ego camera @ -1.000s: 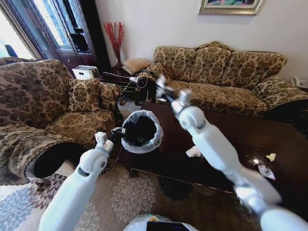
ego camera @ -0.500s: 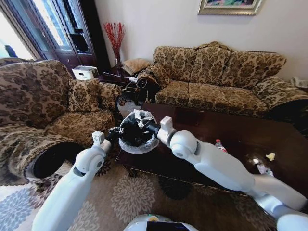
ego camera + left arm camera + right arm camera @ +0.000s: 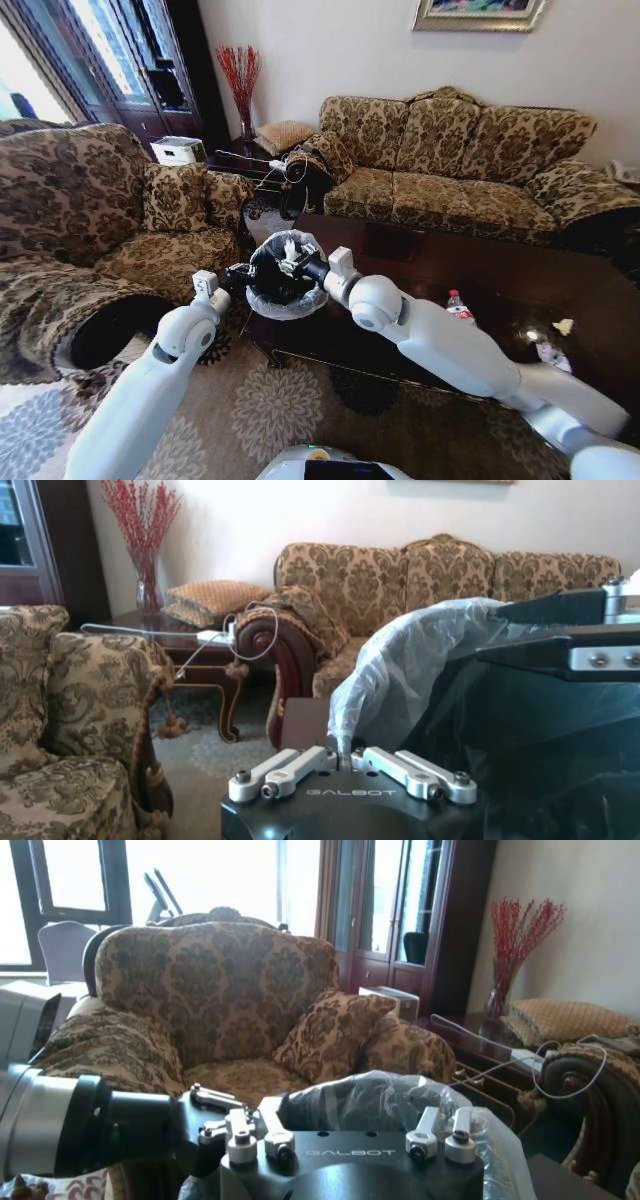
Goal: Move to the front of the table and place the trash on the table into the trash bin.
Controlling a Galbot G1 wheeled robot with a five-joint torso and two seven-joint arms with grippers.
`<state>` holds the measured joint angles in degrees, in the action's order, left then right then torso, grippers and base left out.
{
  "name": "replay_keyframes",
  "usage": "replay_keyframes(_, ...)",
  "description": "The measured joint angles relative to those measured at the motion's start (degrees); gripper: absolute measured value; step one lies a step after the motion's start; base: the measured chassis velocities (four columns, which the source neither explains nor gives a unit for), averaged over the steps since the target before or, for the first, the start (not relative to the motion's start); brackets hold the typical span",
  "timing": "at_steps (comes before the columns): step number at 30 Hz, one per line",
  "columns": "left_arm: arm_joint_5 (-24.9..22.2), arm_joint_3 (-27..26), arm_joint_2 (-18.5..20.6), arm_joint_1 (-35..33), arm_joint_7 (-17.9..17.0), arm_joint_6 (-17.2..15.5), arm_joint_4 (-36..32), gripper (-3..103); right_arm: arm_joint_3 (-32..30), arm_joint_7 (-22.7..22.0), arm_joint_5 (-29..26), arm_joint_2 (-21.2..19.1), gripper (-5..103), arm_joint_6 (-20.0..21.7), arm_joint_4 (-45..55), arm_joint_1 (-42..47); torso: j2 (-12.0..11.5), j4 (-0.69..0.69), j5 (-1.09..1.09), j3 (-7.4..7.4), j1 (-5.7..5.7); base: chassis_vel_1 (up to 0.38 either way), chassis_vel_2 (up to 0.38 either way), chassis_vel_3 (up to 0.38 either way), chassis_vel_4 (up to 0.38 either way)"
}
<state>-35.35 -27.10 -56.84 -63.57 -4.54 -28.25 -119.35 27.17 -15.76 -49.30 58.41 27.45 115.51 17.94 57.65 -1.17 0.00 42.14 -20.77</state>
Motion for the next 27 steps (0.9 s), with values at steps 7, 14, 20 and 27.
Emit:
replay_keyframes(7,0.3,0.1,-0.3,0.0,0.1,-0.1,0.2,1,-3.5,0.2,0.4,0.2,97,-1.7,1.0,0.5,0.0,0.00,0.00,0.00,0.00,0.000,0.000,0.000,0.000)
replay_keyframes(14,0.8,-0.6,-0.1,-0.4,0.4,-0.2,0.2,1,-13.3,-2.3,1.3,-3.6,100,-3.9,0.7,3.7,0.0,-0.02,0.00,0.00,0.00,0.000,0.000,0.000,0.000)
replay_keyframes(20,0.8,-1.8,0.1,-1.2,0.7,0.4,-0.1,1,-32.0,-0.1,8.0,-7.9,100,-4.3,-9.0,18.1,0.0,-0.02,0.03,0.00,-0.01,0.000,0.000,0.000,0.000)
replay_keyframes(27,1.0,-2.0,-0.1,-1.4,0.7,0.7,-0.2,1,-44.7,5.2,13.5,-5.0,100,-6.4,-12.8,37.4,0.0,0.02,0.03,0.00,0.00,-0.051,-0.055,-0.073,-0.060)
